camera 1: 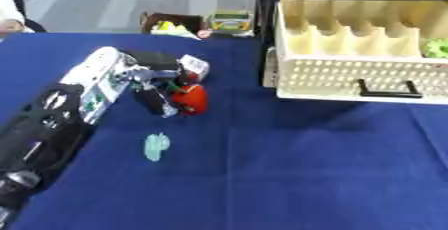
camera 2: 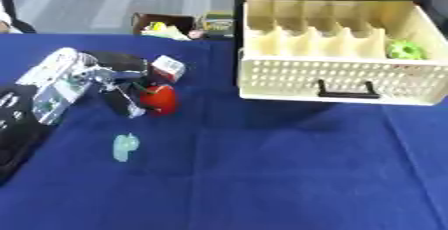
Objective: Pick up objects from table and place into drawer.
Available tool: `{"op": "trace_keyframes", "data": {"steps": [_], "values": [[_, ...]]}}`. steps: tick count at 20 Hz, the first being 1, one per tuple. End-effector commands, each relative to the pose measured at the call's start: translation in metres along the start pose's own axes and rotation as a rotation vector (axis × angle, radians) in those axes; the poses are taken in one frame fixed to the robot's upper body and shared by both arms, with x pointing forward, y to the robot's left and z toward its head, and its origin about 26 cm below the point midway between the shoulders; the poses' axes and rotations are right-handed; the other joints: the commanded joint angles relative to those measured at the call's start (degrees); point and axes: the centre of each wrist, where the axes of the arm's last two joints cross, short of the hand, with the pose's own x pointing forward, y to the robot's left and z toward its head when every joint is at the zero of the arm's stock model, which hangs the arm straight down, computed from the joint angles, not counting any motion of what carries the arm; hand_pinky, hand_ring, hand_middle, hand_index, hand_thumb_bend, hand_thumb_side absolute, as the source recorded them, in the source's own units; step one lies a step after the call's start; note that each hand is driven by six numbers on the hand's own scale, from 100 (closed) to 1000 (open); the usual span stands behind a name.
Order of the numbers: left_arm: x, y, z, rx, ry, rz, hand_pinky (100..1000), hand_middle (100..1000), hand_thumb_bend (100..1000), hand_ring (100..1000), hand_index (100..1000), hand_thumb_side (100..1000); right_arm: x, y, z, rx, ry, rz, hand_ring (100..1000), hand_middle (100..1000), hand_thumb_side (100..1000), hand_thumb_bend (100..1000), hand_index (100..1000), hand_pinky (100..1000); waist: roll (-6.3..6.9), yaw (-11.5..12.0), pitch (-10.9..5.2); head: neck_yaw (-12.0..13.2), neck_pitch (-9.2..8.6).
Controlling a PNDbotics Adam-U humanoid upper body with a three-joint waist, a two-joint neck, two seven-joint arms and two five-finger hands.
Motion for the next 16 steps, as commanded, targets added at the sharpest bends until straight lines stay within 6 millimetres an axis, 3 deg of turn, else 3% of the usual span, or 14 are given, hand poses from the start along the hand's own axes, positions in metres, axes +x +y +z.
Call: {"op": "trace_keyframes", "data": {"steps": [1, 6, 7, 8, 16], "values": [[-0.008, 0.022, 0.023, 0.06, 0.029, -0.003, 125, 384, 100, 395, 548, 245, 0.004, -0.009, -0.004, -0.028, -0.023, 0.022, 189, 100, 1000, 500, 854, 100, -0.18, 0.14, -1.52, -0.34, 0.36], [-0.012, 0.034, 0.045, 0.103, 0.054, 0.012, 112, 374, 100, 381, 537, 244, 0.003, -0.01, -0.003, -0.032, -0.023, 0.032, 188, 100, 1000, 499, 853, 100, -0.07, 0.69, -2.12, -0.62, 0.53], [-0.013, 0.036, 0.049, 0.114, 0.055, 0.021, 109, 371, 100, 378, 534, 320, 0.002, -0.01, -0.003, -0.034, -0.022, 0.033, 188, 100, 1000, 499, 853, 100, -0.06, 0.78, -2.19, -0.66, 0.55], [-0.014, 0.038, 0.053, 0.126, 0.055, 0.033, 105, 367, 100, 373, 527, 244, 0.002, -0.01, -0.003, -0.035, -0.021, 0.034, 188, 100, 1000, 499, 853, 100, -0.05, 0.88, -2.27, -0.72, 0.56], [-0.017, 0.062, 0.085, 0.25, 0.045, 0.127, 100, 360, 100, 342, 494, 244, 0.0, -0.011, -0.003, -0.043, -0.017, 0.041, 189, 100, 1000, 499, 853, 100, -0.14, 1.35, -2.75, -0.91, 0.62]]}}
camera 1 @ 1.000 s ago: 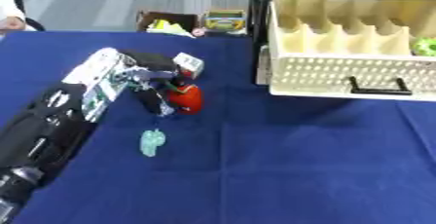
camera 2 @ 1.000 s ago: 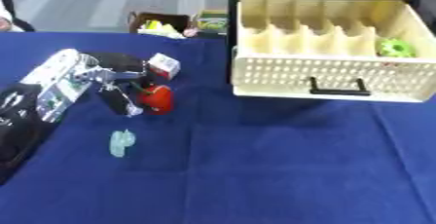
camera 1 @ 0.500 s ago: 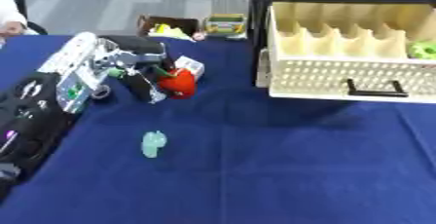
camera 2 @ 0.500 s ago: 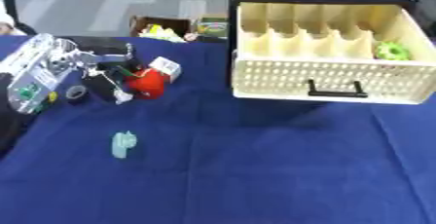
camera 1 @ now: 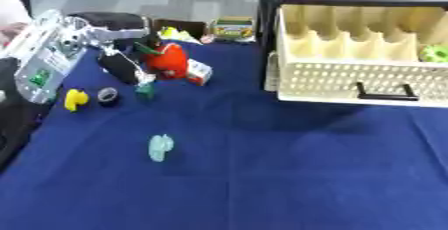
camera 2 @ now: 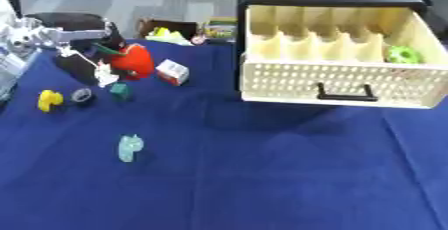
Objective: Pick up objects from table and place into drawer.
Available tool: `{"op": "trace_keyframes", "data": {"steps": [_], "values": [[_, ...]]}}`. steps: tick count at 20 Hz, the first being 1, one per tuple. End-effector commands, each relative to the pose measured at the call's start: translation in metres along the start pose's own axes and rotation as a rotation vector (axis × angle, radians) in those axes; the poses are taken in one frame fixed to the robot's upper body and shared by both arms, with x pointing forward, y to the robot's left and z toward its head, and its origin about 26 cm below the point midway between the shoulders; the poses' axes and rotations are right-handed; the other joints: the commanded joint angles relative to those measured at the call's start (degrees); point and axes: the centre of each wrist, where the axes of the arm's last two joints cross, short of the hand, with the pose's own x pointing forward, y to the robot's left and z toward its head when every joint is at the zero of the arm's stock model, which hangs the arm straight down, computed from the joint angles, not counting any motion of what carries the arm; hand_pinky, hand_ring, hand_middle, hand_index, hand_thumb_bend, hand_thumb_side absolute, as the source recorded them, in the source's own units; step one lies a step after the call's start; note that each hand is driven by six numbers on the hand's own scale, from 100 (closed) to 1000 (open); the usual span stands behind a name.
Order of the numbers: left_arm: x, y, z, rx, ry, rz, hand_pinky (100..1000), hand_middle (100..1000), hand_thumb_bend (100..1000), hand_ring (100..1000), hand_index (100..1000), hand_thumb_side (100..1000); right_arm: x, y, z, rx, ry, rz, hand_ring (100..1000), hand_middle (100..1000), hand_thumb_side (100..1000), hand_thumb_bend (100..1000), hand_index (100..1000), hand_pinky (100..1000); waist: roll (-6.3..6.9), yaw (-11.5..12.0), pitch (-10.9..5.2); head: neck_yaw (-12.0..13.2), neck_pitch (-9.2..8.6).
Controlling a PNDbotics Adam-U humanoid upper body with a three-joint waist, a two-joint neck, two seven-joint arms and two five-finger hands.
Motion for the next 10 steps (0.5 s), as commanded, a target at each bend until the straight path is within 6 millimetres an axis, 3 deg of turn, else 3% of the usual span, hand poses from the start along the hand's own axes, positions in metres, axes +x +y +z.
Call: {"op": "trace_keyframes", "data": {"steps": [1, 10], "values": [[-0.002, 0.028, 0.022, 0.091, 0.007, 0.01, 100, 360, 100, 340, 493, 244, 0.005, -0.01, -0.005, -0.031, -0.031, 0.025, 189, 100, 1000, 499, 853, 100, -0.16, 0.11, -1.45, -0.09, 0.25], [0.016, 0.071, 0.041, 0.305, -0.05, 0.077, 100, 353, 100, 315, 484, 244, 0.004, -0.011, -0.005, -0.045, -0.025, 0.028, 189, 100, 1000, 495, 850, 100, -0.14, 0.33, -1.67, 0.15, 0.55]]}}
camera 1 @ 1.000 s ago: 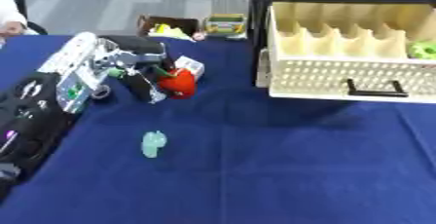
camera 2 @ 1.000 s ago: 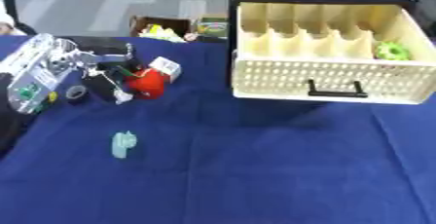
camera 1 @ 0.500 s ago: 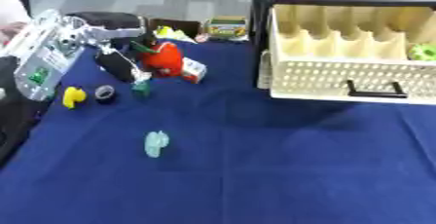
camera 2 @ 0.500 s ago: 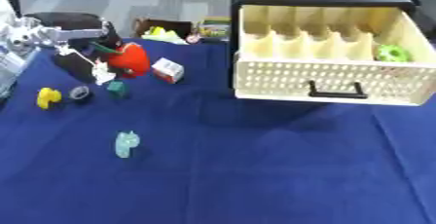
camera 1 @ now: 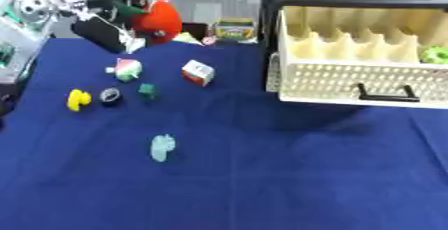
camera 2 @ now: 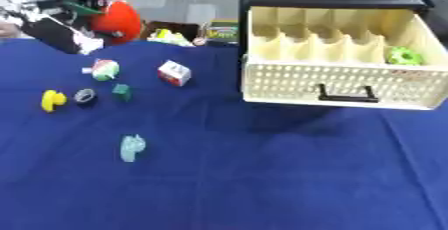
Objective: Pick up objects from table and place into drawer.
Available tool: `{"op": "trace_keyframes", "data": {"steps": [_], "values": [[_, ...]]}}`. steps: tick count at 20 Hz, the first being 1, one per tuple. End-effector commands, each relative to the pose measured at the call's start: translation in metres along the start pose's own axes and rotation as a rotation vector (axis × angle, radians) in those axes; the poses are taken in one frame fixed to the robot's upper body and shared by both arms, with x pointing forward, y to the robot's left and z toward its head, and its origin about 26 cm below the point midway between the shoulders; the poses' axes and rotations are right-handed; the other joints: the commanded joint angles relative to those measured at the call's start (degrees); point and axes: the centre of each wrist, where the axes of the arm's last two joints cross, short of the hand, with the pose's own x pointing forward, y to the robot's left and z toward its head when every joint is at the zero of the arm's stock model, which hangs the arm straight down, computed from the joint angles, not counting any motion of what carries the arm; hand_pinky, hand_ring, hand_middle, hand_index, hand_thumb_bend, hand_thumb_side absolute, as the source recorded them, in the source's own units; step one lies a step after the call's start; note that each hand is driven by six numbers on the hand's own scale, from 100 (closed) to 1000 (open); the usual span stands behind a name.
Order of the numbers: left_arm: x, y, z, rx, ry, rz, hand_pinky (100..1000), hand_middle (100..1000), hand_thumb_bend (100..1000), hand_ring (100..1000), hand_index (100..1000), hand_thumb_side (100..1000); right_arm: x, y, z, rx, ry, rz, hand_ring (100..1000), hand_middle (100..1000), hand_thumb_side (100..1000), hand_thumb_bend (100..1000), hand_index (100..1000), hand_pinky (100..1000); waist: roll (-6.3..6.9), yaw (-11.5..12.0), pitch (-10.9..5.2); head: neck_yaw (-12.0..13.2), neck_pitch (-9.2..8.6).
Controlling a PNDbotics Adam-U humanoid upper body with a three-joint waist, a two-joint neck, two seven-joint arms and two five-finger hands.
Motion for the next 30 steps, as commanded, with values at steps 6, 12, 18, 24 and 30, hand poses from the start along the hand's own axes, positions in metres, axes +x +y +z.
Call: {"op": "trace_keyframes", "data": {"steps": [6, 12, 18, 24, 30], "values": [[0.038, 0.036, -0.009, 0.175, -0.092, 0.015, 100, 354, 100, 313, 485, 244, 0.008, -0.007, -0.006, -0.032, -0.034, 0.004, 189, 100, 1000, 493, 849, 100, 0.04, -0.46, -1.38, 0.52, -0.75], [0.066, 0.044, -0.033, 0.265, -0.141, 0.044, 100, 359, 100, 317, 484, 245, 0.012, -0.005, -0.008, -0.029, -0.047, -0.022, 189, 100, 1000, 490, 848, 100, 0.69, -1.76, -1.22, 1.95, -1.49], [0.093, 0.044, -0.054, 0.337, -0.191, 0.054, 100, 372, 100, 334, 488, 245, 0.017, -0.003, -0.01, -0.034, -0.061, -0.049, 189, 100, 1000, 488, 847, 100, 1.4, -3.39, -0.79, 3.46, -2.55], [0.11, 0.029, -0.073, 0.329, -0.266, 0.035, 127, 420, 100, 380, 493, 245, 0.025, 0.0, -0.013, -0.031, -0.09, -0.09, 190, 100, 1000, 486, 847, 100, 1.98, -4.59, -0.46, 4.13, -3.2], [0.108, 0.011, -0.09, 0.242, -0.342, 0.013, 225, 483, 100, 450, 490, 244, 0.036, 0.004, -0.018, -0.015, -0.129, -0.141, 190, 100, 1000, 485, 847, 100, 2.84, -6.67, 0.27, 5.09, -4.11]]}}
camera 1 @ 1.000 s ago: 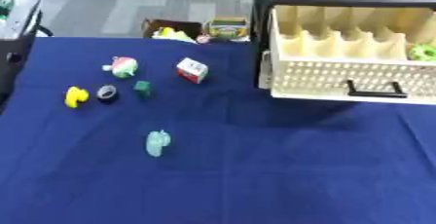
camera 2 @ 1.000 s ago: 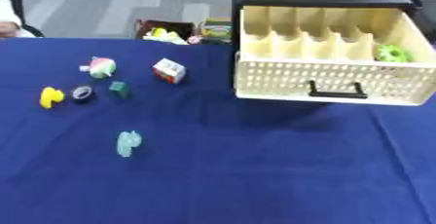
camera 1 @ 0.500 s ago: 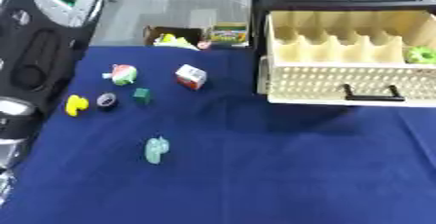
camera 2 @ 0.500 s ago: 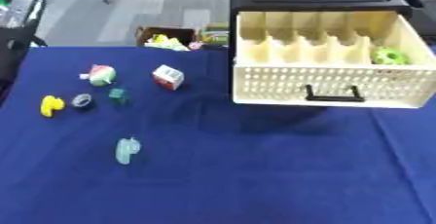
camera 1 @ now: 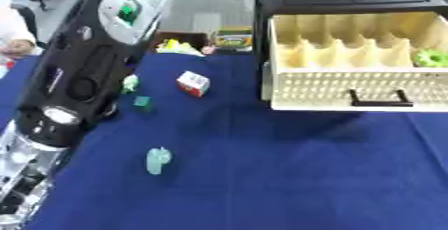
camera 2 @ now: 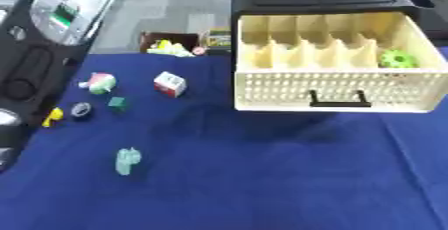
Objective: Pick up objects from table and place into drawer.
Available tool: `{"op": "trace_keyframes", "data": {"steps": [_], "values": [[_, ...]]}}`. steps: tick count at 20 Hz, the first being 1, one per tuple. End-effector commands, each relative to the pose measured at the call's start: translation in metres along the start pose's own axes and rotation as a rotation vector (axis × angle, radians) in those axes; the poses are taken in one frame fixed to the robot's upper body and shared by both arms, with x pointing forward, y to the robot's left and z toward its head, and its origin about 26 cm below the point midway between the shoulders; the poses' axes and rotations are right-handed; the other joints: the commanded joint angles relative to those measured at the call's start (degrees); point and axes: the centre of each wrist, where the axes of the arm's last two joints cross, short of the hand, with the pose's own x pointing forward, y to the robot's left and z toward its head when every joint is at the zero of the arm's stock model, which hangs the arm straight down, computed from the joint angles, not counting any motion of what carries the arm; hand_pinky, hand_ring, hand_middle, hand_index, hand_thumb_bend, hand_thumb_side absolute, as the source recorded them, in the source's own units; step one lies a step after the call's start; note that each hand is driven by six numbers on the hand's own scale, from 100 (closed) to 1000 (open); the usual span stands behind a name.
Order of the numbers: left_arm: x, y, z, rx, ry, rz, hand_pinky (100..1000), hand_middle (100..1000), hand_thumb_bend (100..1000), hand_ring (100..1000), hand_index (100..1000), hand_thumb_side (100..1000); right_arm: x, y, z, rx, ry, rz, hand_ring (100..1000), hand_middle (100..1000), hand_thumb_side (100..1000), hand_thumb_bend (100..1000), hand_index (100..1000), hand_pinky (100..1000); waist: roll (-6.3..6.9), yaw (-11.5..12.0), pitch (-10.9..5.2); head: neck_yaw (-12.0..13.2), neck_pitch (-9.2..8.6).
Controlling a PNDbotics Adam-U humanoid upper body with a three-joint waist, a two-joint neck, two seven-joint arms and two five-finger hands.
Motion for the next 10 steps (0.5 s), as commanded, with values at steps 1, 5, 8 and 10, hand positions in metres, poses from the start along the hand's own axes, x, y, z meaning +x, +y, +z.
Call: {"op": "trace_keyframes", "data": {"steps": [1, 5, 8, 10], "values": [[0.0, 0.004, -0.006, -0.024, -0.049, -0.024, 255, 507, 100, 471, 496, 244, 0.011, -0.003, -0.006, -0.002, -0.048, -0.022, 190, 100, 1000, 485, 847, 100, 0.11, -0.9, -0.72, 0.81, -0.95], [-0.012, -0.002, -0.009, -0.101, -0.056, -0.036, 303, 548, 100, 508, 497, 244, 0.016, 0.0, -0.009, 0.004, -0.07, -0.048, 190, 100, 1000, 482, 847, 100, 1.18, -2.83, -0.29, 1.65, -0.93], [-0.016, -0.005, -0.011, -0.118, -0.059, -0.05, 309, 553, 100, 514, 503, 245, 0.017, 0.001, -0.009, 0.001, -0.072, -0.054, 190, 100, 1000, 481, 847, 100, 1.74, -3.42, -0.05, 1.97, -0.96], [-0.016, -0.006, -0.012, -0.119, -0.065, -0.062, 318, 566, 100, 525, 545, 245, 0.017, 0.001, -0.008, 0.0, -0.071, -0.058, 190, 100, 1000, 480, 846, 100, 2.02, -3.56, 0.03, 2.16, -1.08]]}}
